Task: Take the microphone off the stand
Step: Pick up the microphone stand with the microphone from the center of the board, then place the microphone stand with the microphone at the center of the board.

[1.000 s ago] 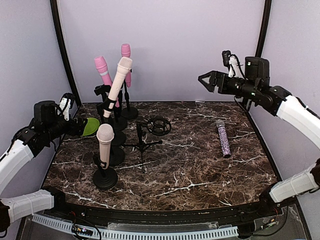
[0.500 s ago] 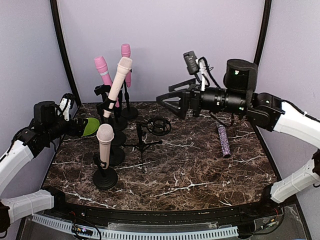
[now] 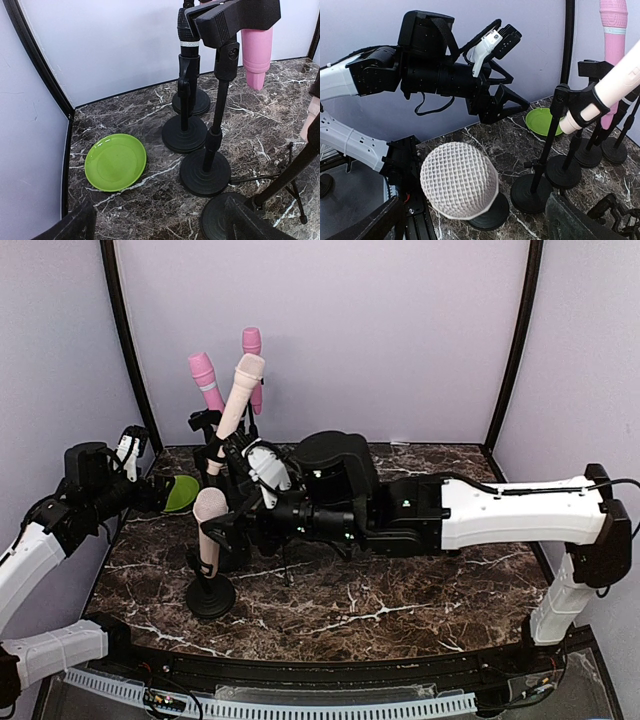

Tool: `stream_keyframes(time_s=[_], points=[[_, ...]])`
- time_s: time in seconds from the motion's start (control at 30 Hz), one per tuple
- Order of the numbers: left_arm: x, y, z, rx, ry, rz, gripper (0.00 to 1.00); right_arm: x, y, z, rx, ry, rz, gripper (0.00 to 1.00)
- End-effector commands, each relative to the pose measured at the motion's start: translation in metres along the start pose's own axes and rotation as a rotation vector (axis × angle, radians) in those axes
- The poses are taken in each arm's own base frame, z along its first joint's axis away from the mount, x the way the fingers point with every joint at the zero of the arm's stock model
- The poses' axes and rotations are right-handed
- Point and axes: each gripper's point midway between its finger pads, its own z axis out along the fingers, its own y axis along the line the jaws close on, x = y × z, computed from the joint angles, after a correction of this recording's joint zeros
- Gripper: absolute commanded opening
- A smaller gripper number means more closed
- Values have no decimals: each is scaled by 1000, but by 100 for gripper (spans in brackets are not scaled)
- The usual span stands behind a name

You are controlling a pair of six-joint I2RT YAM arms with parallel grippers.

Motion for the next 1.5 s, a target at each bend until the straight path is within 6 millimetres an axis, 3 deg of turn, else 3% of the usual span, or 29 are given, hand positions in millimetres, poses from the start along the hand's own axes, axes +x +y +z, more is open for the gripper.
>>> stream_keyframes(time_s=[0.0,0.2,0.3,0.47,0.63,0.8,0.97,1.23,1.47], points=[[-3,-1,-4,8,-26,-9,91,-34,4,15,94,-112,-9,99],[-3,-1,-5,8,-27,-10,91,-28,6,35,159,-108,-15,94],[-3,-1,-6,8,-25,-11,91,-31,7,38,156,-121,0,80],[-2,-2,-6,14,-25,-13,91,-33,13,36,116,-142,26,45],[-6,-8,-9,50,-46,-9,91,-45,7,18,129,-166,-4,26],[-13,-33,-14,201,-85,15,90,-67,-2,-17,44,-191,-31,23],[-17,-50,-21,297,-121,33,87,-77,0,-50,-101,-198,-61,22],[-19,-72,-27,420,-150,63,84,-80,-20,-94,-68,-194,-93,21],[-17,-106,-42,529,-175,147,81,-69,-66,-113,92,-197,-120,22]])
